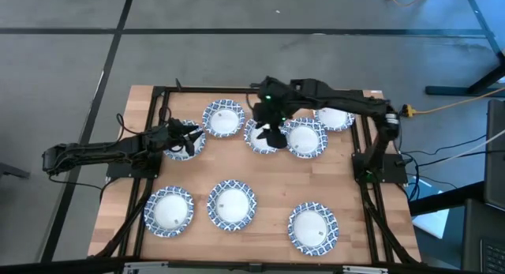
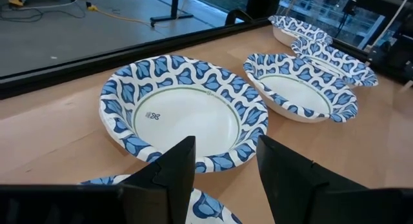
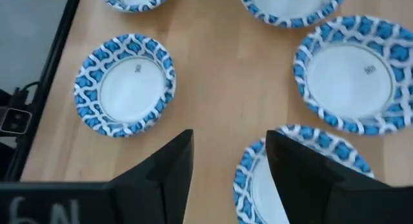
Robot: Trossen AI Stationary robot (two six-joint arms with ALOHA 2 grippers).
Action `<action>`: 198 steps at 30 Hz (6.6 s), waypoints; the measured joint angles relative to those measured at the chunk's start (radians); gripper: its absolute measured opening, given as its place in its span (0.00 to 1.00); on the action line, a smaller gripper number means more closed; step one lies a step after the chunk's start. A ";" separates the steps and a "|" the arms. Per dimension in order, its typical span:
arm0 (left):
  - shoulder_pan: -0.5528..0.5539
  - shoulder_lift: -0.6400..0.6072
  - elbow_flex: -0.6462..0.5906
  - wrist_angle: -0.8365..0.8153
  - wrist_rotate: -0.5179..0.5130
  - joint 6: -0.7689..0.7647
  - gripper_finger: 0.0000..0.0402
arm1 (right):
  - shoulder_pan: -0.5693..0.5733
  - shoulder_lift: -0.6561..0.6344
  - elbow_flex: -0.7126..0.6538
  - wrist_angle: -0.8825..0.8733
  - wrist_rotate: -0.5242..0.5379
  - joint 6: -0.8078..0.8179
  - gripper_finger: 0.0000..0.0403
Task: Nest bowls inside each other
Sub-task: Stack the blue patterned bowl on the blue patterned bowl, then stack the blue patterned bowl on the stacked blue patterned bowls
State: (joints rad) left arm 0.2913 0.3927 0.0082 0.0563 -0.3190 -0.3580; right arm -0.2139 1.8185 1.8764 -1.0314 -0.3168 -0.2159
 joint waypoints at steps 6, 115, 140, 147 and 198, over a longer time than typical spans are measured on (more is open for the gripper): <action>0.000 0.000 0.000 0.000 0.003 0.001 0.40 | -0.013 -0.283 -0.453 0.300 0.068 0.093 0.48; 0.000 0.000 0.000 0.000 0.027 -0.035 0.40 | 0.342 -0.473 -0.919 0.689 0.012 0.889 0.01; 0.000 0.000 0.000 -0.005 0.050 -0.025 0.40 | 0.262 0.151 -0.419 0.666 -0.105 0.718 0.01; 0.000 0.000 0.000 -0.005 0.051 -0.025 0.40 | 0.239 0.187 -0.417 0.672 -0.097 0.705 0.01; 0.000 0.001 0.000 -0.006 0.052 -0.024 0.40 | 0.188 0.029 -0.418 0.475 0.077 0.543 0.32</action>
State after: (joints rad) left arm 0.2913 0.3933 0.0084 0.0502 -0.2672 -0.3822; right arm -0.0254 1.8471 1.4582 -0.5569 -0.2398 0.3270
